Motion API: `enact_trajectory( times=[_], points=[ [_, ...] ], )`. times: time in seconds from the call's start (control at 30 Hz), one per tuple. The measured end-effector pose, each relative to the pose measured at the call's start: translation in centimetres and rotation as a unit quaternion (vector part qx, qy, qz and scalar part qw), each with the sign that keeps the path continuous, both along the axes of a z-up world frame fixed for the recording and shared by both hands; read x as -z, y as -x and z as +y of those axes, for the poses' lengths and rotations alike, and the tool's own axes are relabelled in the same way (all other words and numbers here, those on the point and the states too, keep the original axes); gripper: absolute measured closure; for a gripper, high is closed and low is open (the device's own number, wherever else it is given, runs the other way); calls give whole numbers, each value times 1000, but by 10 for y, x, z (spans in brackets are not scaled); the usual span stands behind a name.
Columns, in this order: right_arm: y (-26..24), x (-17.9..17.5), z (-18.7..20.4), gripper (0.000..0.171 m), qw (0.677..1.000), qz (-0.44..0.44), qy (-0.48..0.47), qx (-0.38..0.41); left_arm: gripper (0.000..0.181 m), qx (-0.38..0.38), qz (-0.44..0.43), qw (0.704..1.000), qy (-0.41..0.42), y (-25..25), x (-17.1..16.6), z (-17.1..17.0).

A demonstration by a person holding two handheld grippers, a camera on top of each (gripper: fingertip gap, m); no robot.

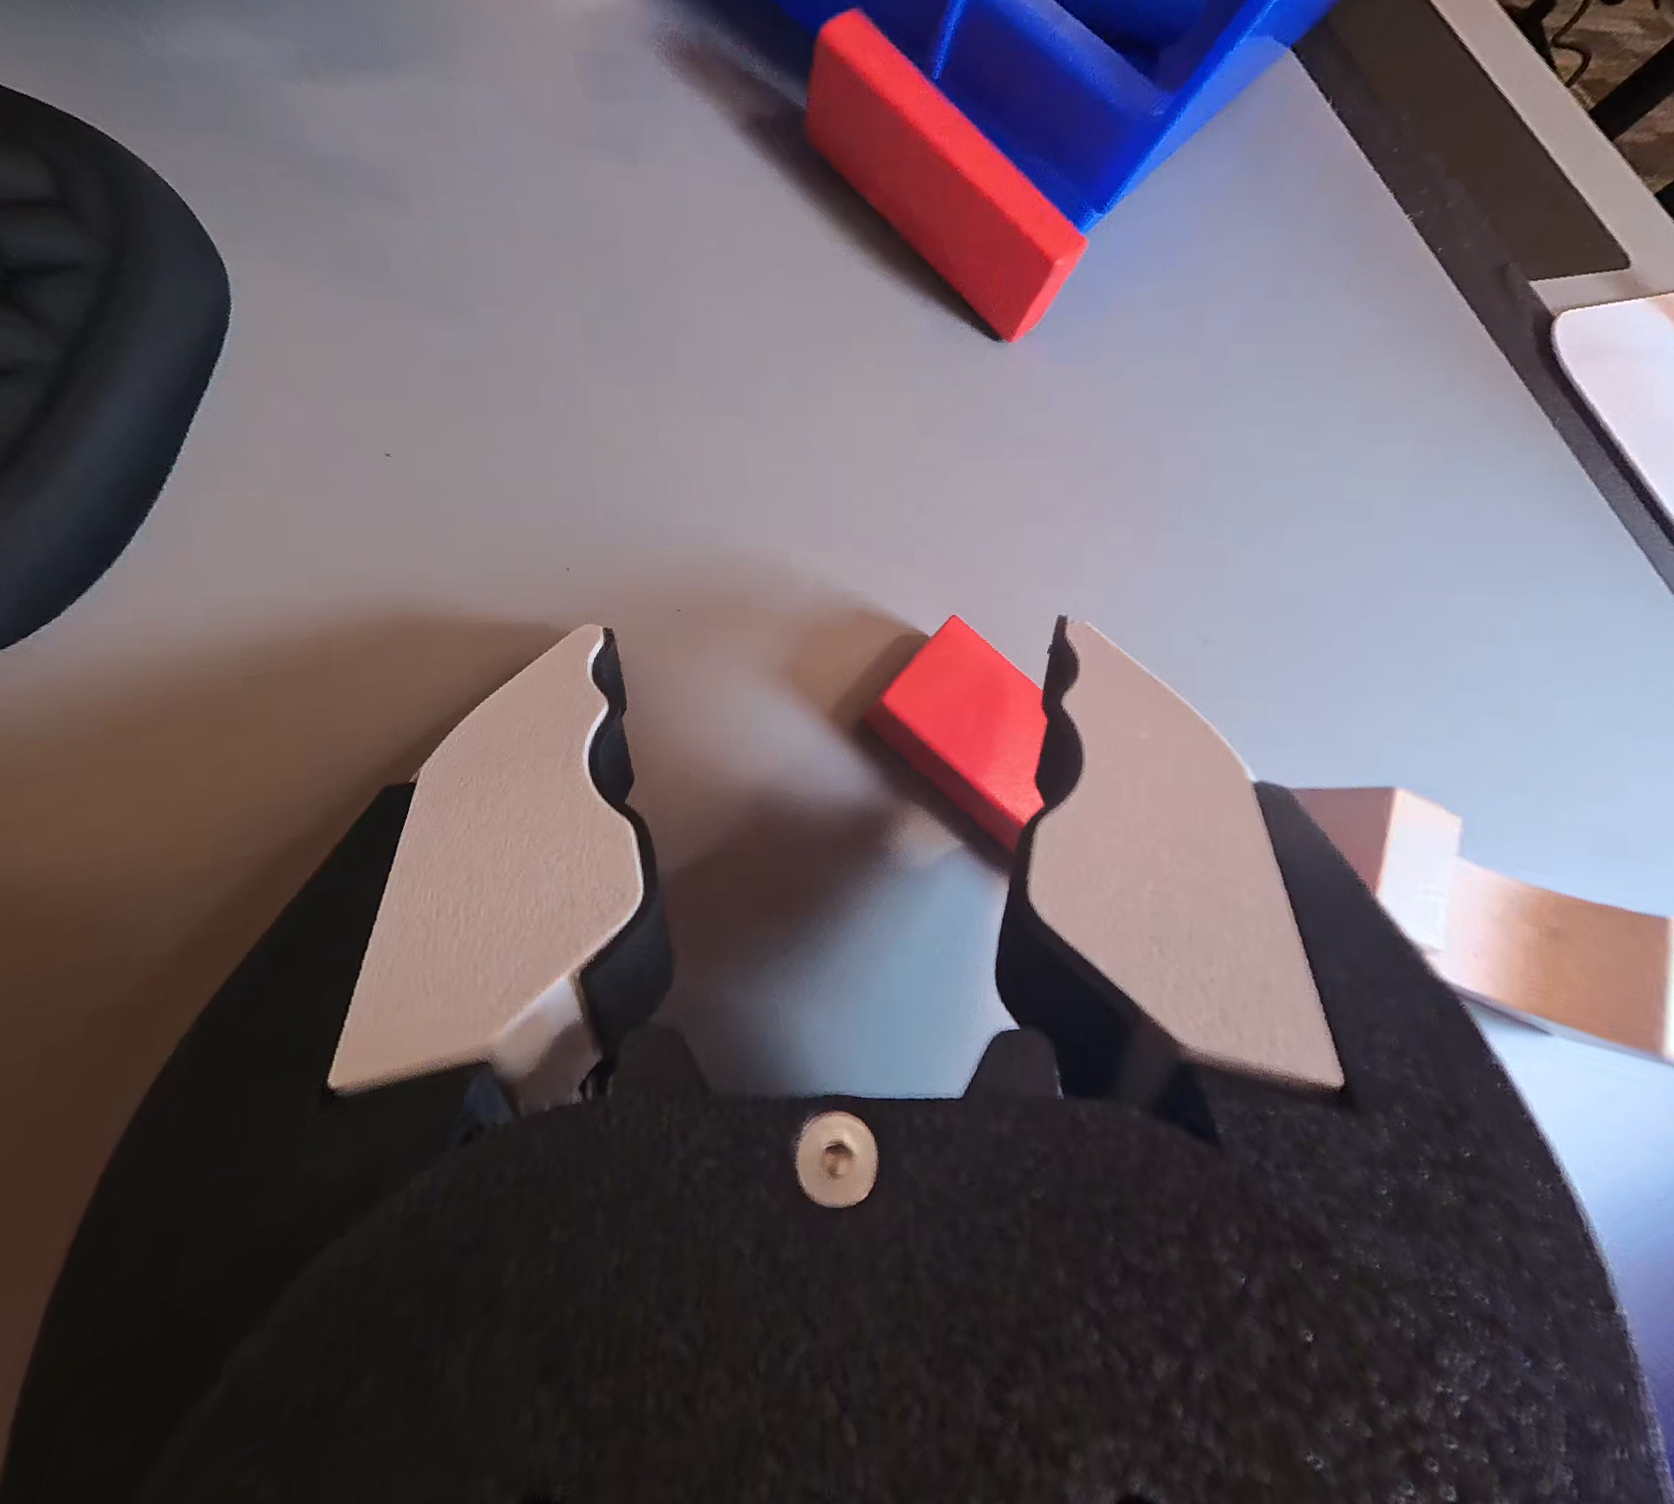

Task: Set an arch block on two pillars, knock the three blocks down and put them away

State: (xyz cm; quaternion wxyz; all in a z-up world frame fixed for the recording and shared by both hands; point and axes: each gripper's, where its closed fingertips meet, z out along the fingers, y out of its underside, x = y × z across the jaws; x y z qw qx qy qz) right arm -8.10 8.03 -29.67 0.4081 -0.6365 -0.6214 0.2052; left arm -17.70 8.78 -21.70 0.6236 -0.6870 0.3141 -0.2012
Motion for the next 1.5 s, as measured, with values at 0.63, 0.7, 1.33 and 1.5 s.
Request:
enact_trajectory(
  times=[0.63, 0.7, 1.33, 1.5],
  points=[
    [-92, -28, 133, 82, 969, 93, 23, 230, 112, 41, 50, 997, 44, -24, 33, -6],
    [-88, -19, 134, 79, 968, 94, 56, 227, 112, 47, 58, 996, 47, -27, 36, -7],
    [-76, 14, 153, 113, 965, -1, 100, 240, 116, 56, 66, 995, 48, -30, 38, -10],
    [-83, 10, 148, 140, 970, -8, 80, 231, 117, 59, 75, 994, 47, -31, 40, -11]
  ],
)
